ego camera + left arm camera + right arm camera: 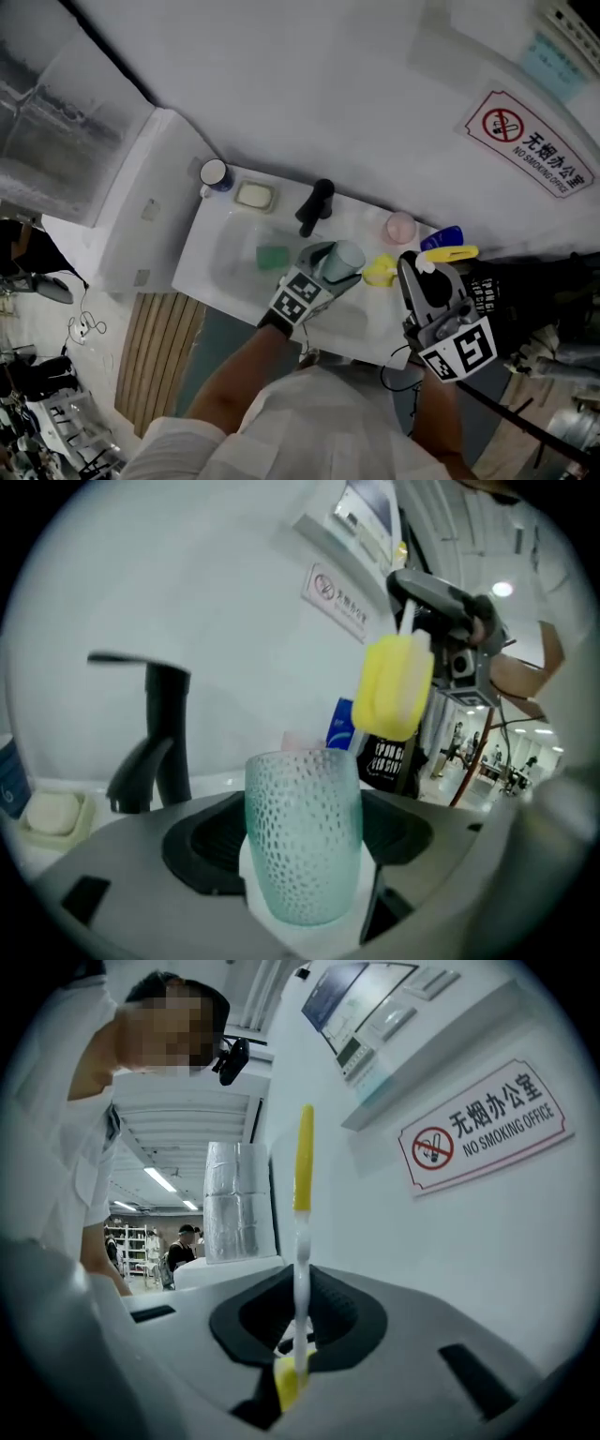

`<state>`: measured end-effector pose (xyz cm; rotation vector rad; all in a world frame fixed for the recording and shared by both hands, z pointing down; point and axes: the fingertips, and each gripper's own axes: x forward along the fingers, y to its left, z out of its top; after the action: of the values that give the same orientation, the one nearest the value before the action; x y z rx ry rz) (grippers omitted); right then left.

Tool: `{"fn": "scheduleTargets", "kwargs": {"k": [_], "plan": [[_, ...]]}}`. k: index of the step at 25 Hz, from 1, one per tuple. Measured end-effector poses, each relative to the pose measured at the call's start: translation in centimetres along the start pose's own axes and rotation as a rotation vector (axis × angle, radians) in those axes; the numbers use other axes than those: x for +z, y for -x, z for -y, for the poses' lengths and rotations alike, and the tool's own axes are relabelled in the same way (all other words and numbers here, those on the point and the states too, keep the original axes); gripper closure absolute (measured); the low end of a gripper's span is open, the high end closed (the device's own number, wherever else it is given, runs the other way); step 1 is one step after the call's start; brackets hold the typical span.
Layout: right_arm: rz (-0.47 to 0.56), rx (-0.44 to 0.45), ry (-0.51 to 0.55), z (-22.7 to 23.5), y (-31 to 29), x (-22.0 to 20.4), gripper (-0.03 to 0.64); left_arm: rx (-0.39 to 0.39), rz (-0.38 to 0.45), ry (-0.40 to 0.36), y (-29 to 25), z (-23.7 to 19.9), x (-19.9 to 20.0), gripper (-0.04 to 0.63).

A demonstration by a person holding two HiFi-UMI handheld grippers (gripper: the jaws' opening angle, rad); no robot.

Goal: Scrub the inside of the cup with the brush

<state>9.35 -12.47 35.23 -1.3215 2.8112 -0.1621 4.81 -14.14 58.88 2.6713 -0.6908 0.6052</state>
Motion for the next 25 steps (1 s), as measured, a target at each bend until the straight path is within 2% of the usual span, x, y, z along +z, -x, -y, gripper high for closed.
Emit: {"fn": "scheduleTargets", "kwargs": {"k": [5,9,14,20,25], "plan": [[0.063,0.002,0.098,-1.9,0.1,5.7,0.595,-0.055,0.239,-0.148,2.7,2.9,6.5,0.247],[0.080,0.024,0.127,-3.5,0.3,8.5,0.595,-0.096,0.359,-0.220,4.9,5.3,10.2,0.247],[0.023,0.073,0.124,-5.8,-0.3,9.3,0.595,-0.114,0.485,-0.325,7.9,7.8,14.1,0.247],[-0.042,0.102,0.106,-7.6,-1.3,8.7,0.595,-0.115,0.562,-0.407,11.6,9.1,17.9,0.247],[-0.064,0.111,0.103,-8.1,-2.0,8.7,0.595,-0.121,0.559,-0.467,12.2,10.1,18.3,0.247]]}}
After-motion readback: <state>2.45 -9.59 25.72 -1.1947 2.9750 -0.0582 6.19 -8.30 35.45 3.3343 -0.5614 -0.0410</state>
